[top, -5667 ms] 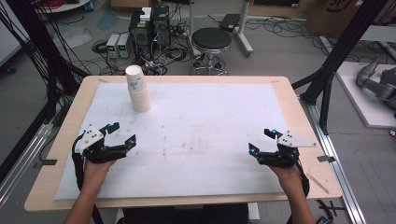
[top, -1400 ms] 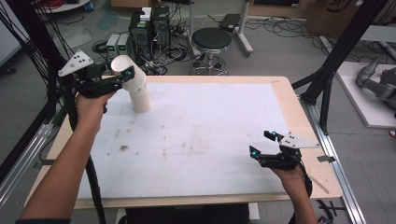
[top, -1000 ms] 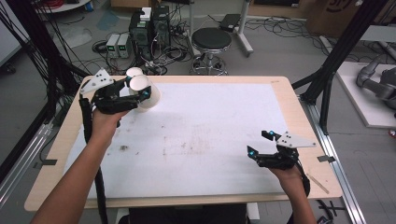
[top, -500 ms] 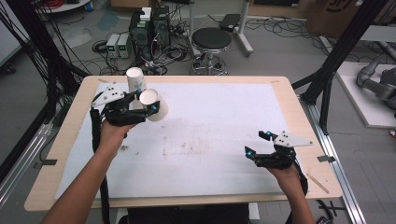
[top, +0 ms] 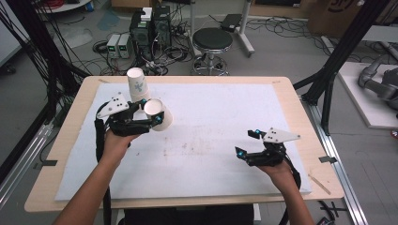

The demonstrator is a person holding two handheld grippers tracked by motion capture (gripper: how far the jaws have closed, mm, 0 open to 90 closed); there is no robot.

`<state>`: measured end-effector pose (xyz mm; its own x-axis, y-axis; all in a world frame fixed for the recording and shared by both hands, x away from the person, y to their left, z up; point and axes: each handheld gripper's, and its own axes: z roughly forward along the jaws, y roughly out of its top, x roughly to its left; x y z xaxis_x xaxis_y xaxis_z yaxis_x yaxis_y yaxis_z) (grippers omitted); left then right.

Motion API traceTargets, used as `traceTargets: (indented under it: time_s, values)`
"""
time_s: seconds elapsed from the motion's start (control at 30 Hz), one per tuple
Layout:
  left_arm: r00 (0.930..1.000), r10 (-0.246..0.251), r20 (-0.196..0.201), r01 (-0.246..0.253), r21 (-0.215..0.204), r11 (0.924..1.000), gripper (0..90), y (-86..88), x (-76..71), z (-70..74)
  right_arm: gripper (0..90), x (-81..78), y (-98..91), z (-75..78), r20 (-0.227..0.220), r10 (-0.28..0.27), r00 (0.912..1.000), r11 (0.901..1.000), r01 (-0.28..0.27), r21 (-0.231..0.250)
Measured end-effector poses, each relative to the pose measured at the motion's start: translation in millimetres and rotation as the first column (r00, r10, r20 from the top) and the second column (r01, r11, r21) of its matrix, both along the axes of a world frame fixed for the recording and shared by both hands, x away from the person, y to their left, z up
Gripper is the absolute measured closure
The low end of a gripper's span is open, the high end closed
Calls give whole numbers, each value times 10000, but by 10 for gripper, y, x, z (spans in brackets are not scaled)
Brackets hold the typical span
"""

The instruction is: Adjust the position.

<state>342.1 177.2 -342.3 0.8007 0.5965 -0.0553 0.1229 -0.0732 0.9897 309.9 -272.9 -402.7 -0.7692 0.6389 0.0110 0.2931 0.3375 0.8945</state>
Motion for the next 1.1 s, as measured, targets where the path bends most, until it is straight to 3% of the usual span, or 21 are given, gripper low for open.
traceTargets:
  time_s: [0.2,0.4,0.63,0.87,1.0,1.1]
  values:
    - [9986,-495,-204,494,-22,9988,357,-69,-42,-84,164,130,174,88,7,669,9978,9977,-669,120]
    - [9952,-882,-414,877,-133,9961,357,-135,-70,-158,165,159,333,112,-6,1220,9925,9922,-1220,266]
    - [9789,-1980,-504,1979,-71,9802,357,-315,-119,-213,164,127,536,126,43,2360,9718,9705,-2359,504]
    - [9660,-2511,-619,2527,180,9674,357,-467,-140,-244,165,138,664,127,-253,2863,9578,9575,-2850,448]
    - [9524,-2956,-739,2984,303,9539,357,-552,-152,-259,165,149,706,114,-239,3103,9503,9500,-3091,454]
    - [9461,-3151,-742,3181,324,9475,357,-584,-154,-261,166,152,760,111,-237,3442,9386,9379,-3426,538]
